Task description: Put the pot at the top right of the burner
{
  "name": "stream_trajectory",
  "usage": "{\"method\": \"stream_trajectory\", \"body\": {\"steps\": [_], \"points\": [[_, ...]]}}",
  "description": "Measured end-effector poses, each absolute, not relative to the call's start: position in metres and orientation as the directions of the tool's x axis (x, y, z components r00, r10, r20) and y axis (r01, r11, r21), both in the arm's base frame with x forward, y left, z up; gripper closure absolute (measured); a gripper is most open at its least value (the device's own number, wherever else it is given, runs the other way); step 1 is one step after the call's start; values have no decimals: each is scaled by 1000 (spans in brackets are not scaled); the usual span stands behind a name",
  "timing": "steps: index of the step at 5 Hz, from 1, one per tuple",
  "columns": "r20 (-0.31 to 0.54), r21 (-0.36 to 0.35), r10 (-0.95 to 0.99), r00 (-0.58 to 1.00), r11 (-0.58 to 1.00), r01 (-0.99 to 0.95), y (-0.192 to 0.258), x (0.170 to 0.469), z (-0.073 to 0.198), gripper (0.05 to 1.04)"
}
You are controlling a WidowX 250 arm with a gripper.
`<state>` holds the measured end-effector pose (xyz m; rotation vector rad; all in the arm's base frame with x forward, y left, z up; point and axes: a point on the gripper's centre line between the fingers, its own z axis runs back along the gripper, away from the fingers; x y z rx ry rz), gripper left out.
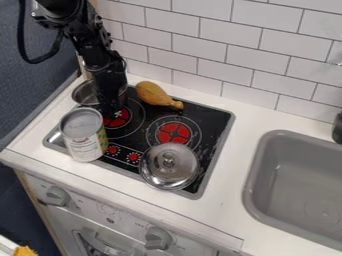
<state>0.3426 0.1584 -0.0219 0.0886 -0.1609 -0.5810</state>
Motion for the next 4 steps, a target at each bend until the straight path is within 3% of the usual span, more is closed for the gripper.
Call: {"method": "stream_trajectory", "body": {"steps": [2, 3, 4], "points": [[120, 196, -559, 820, 823, 533, 168, 336, 20, 1004], [132, 235, -586, 799, 802, 549, 159, 335, 50, 1004], [143, 246, -672, 727, 735, 631, 124, 342, 62, 1004]]}}
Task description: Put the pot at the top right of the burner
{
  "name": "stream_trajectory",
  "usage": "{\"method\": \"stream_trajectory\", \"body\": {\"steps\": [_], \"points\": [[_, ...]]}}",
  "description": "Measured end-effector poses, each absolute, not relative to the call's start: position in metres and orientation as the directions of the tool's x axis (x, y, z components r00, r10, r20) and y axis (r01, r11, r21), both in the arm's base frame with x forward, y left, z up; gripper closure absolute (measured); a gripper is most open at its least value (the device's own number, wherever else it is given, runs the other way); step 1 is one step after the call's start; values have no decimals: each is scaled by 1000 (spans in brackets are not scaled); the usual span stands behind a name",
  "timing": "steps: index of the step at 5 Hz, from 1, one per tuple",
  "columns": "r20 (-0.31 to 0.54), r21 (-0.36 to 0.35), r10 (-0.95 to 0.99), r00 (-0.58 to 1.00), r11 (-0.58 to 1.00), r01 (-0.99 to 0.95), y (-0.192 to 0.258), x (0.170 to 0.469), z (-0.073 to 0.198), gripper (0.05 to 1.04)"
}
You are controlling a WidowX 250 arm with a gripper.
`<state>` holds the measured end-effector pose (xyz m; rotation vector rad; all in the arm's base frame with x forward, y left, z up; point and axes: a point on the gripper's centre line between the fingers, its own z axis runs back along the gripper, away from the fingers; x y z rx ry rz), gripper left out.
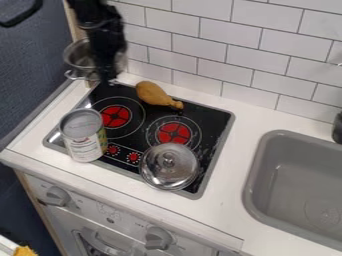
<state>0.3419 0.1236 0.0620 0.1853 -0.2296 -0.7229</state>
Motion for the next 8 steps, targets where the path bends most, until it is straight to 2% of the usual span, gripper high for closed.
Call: {"method": "stream_trajectory", "body": {"steps": [1, 2, 3, 4, 5, 6, 7, 8], "points": [[132, 246, -804, 580, 594, 766, 71, 354, 61, 1004], [79, 282, -902, 425, 429, 858, 20, 363, 56, 1004], [52, 244, -952, 300, 304, 921, -14, 367, 29, 1004], [-47, 175, -981, 191, 180, 968, -11, 381, 9, 1004], [-17, 206, -981, 194, 186, 961, -21, 388, -19, 1004], [28, 202, -984, 174, 176, 963, -28, 387, -30, 1004], [19, 204, -985, 172, 172, 964, -26, 382, -35, 983], [8, 162, -981, 195, 194, 967, -25, 371, -40, 805]]}}
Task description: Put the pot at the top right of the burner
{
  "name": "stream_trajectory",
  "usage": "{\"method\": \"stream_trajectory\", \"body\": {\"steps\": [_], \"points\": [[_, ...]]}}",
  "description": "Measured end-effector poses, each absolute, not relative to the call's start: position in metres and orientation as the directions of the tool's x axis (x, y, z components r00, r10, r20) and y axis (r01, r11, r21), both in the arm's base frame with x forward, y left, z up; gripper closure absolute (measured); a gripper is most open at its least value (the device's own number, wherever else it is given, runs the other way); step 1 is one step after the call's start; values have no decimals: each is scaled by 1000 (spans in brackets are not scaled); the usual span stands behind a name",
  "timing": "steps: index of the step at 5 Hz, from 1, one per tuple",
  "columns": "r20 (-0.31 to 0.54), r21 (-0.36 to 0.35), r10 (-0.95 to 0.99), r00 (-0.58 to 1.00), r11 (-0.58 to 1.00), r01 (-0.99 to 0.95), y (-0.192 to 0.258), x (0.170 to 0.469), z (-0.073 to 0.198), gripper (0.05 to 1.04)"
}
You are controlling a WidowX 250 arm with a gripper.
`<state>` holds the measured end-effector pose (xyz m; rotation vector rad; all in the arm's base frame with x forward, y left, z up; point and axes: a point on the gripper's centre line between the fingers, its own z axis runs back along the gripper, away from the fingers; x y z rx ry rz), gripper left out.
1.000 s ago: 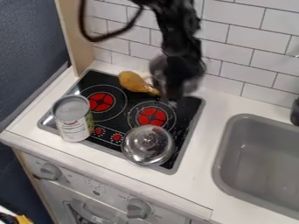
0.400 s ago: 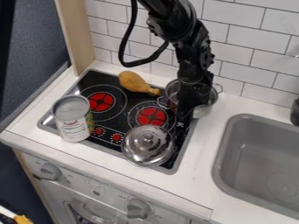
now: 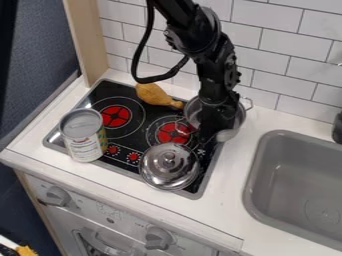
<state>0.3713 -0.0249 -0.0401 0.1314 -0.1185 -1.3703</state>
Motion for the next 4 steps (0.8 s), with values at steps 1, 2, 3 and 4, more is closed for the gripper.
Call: {"method": "stream_trajectory", "body": {"steps": [1, 2, 3, 4], "points": [[2, 155, -974, 226, 224, 962, -16, 368, -41, 514], [13, 161, -967, 254, 253, 954, -3, 368, -33, 206], [31, 191, -967, 254, 255, 948, -3, 372, -11, 67], [73, 218, -960, 269, 279, 935, -3, 374, 13, 73]]}}
